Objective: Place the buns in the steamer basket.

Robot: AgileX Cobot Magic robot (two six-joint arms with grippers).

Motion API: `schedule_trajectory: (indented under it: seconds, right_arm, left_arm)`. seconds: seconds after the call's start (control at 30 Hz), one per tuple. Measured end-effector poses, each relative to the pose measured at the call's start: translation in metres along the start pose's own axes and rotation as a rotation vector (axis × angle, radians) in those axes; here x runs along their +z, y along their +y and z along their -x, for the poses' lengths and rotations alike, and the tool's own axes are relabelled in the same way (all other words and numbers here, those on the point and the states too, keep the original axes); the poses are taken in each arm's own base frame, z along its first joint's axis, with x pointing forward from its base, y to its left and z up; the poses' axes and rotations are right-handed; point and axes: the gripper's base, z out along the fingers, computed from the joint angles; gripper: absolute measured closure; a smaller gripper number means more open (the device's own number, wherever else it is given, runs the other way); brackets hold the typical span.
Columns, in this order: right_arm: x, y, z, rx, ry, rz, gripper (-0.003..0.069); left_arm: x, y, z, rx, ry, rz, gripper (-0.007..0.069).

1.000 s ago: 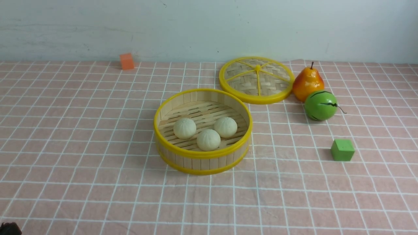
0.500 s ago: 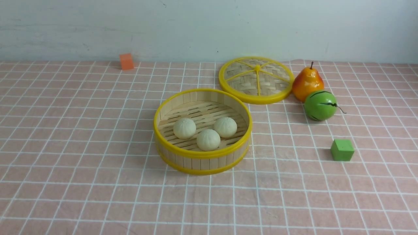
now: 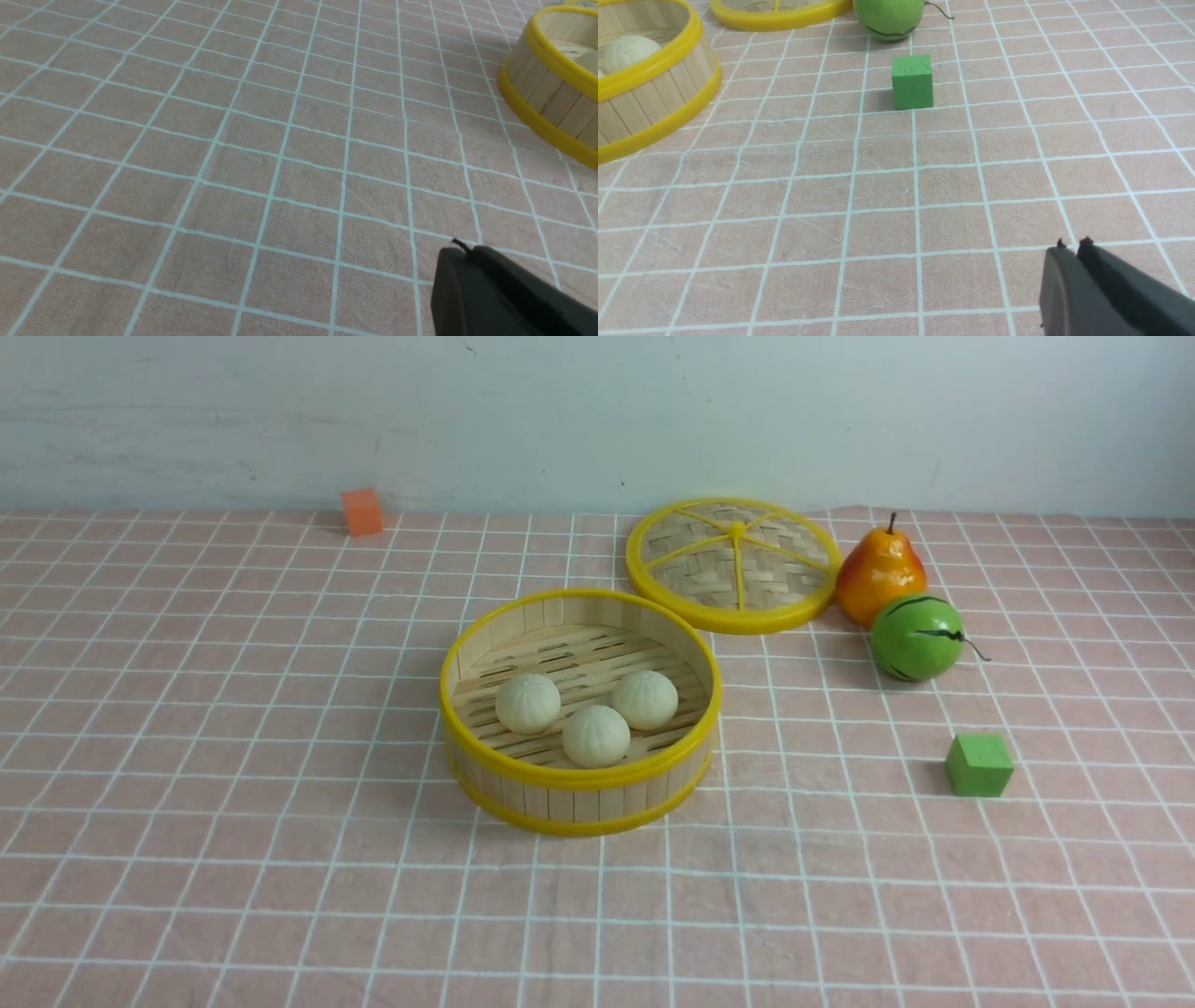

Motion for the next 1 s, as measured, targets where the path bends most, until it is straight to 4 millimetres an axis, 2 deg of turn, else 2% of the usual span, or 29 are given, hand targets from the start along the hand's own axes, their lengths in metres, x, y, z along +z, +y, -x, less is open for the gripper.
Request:
schedule_trajectory:
  seconds: [1.0]
  right_arm:
    - [0.0000,0.0000,0.0000,0.000,0.000,0.000,0.0594]
  left_arm:
    - [0.0000,0.0000,0.0000,0.000,0.000,0.000,0.0637]
